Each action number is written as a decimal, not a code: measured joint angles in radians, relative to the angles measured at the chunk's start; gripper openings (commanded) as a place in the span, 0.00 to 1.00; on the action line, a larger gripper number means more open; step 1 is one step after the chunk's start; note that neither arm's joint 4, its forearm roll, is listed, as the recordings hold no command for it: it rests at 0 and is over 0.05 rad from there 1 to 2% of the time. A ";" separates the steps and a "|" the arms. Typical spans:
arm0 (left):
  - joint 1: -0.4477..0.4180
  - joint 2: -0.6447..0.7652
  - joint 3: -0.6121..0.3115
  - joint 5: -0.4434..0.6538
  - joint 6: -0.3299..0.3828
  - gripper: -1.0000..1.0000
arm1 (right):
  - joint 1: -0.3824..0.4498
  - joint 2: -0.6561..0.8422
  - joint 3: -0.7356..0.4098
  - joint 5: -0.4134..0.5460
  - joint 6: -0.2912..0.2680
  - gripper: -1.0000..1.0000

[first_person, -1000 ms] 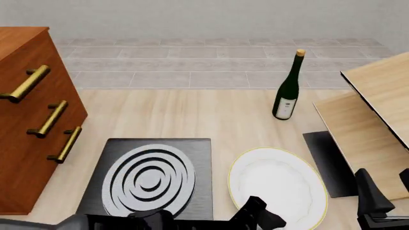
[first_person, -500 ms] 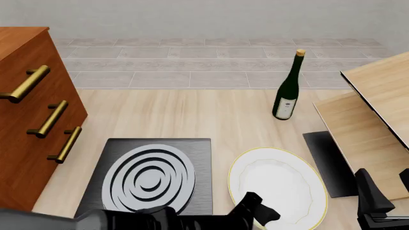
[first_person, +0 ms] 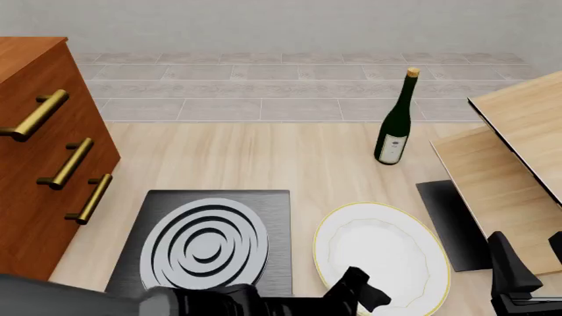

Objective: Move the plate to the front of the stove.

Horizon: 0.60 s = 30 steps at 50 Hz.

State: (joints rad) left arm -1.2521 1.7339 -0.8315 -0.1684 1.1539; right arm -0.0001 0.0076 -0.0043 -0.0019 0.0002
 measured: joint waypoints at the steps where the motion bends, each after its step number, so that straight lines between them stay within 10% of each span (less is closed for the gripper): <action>1: -0.001 0.003 -0.003 0.001 -0.001 1.00 | 0.000 0.000 0.000 0.000 0.000 1.00; 30: 0.030 0.072 -0.012 -0.015 -0.002 1.00 | 0.000 0.000 0.000 0.000 0.000 1.00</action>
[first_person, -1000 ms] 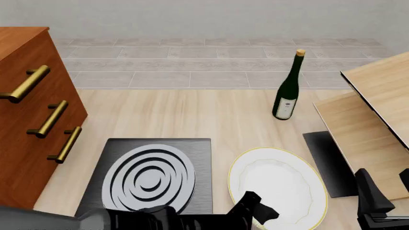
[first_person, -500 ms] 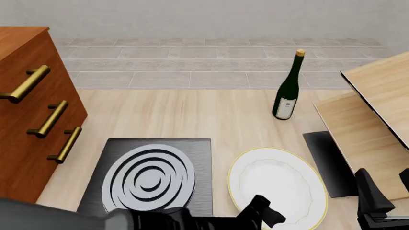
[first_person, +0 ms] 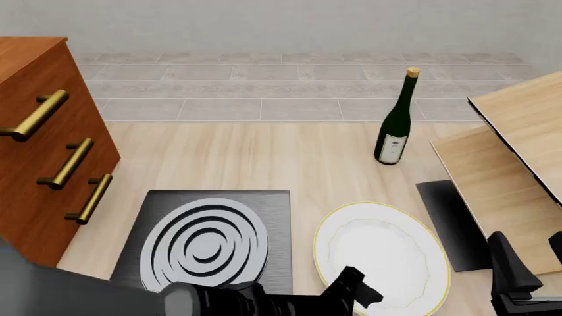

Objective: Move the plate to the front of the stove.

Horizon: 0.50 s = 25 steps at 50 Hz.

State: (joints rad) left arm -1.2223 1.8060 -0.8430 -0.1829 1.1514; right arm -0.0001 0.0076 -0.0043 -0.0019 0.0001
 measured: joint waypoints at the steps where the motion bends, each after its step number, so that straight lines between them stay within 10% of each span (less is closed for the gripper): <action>1: 0.002 0.002 0.001 -0.001 0.000 1.00 | 0.000 0.000 0.000 0.000 0.000 1.00; 25: 0.050 0.030 0.021 -0.030 0.015 1.00 | 0.000 0.000 0.000 0.000 0.000 1.00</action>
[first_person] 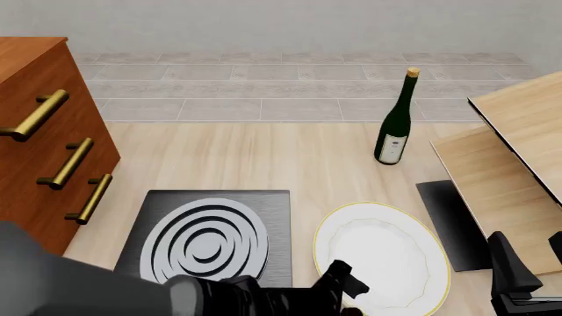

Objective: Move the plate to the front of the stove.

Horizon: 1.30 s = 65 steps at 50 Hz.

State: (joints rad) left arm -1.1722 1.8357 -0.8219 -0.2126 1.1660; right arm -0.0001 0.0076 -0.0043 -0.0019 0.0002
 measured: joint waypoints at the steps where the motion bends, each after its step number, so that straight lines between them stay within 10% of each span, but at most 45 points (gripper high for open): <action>1: 0.002 0.001 0.001 -0.001 0.001 1.00 | 0.000 0.000 0.000 0.000 0.000 1.00; 65: 0.095 0.059 -0.033 -0.019 0.031 1.00 | 0.000 0.000 0.000 0.000 0.000 1.00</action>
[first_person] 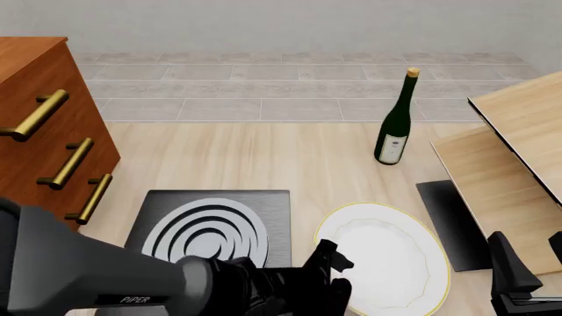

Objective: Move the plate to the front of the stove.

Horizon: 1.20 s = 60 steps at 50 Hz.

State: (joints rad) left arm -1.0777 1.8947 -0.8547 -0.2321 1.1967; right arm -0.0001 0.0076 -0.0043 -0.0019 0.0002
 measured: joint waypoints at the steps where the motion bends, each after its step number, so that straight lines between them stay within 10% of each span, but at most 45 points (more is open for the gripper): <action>1: -0.001 0.003 -0.003 0.002 -0.001 1.00 | 0.000 0.000 0.000 0.000 0.000 1.00; 22: -0.012 0.040 -0.058 0.046 -0.007 1.00 | 0.000 0.000 0.000 0.000 0.000 1.00; 23: -0.012 0.040 -0.059 0.045 -0.010 0.00 | 0.000 0.000 0.000 0.000 0.000 1.00; 60: 0.043 -0.032 0.023 -0.085 0.035 0.00 | 0.000 0.000 0.000 0.000 0.000 1.00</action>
State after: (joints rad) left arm -1.0350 1.8624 -0.8315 -0.3175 1.2314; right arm -0.0001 0.0076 -0.0043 -0.0019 0.0002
